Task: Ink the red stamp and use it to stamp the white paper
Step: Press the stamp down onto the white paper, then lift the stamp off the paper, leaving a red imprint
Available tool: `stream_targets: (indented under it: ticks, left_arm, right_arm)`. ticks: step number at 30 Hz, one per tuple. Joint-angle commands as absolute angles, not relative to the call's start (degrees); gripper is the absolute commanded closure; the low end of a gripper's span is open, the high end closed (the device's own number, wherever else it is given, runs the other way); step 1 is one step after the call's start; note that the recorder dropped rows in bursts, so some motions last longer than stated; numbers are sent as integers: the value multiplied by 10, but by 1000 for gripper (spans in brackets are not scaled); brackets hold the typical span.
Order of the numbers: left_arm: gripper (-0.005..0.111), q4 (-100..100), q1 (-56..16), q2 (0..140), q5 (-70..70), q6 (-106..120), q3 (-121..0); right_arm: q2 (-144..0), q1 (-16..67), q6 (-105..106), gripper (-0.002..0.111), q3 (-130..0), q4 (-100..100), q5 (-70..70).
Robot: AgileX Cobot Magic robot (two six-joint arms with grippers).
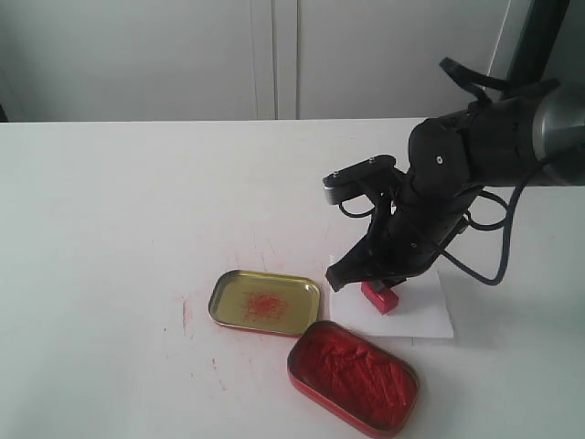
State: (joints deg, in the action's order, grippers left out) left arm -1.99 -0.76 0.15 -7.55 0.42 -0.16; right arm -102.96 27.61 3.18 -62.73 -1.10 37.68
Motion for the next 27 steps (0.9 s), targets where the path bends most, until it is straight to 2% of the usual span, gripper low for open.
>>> stream_targets:
  ticks: [1,27]
  left_arm:
    - [107,-18,-7,0,-76,5,0]
    - [107,-18,-7,0,-76,5,0]
  right_arm:
    - [-1015,274,38,108,-626,-17,380]
    - [-988,274,38,108,-627,-21,377]
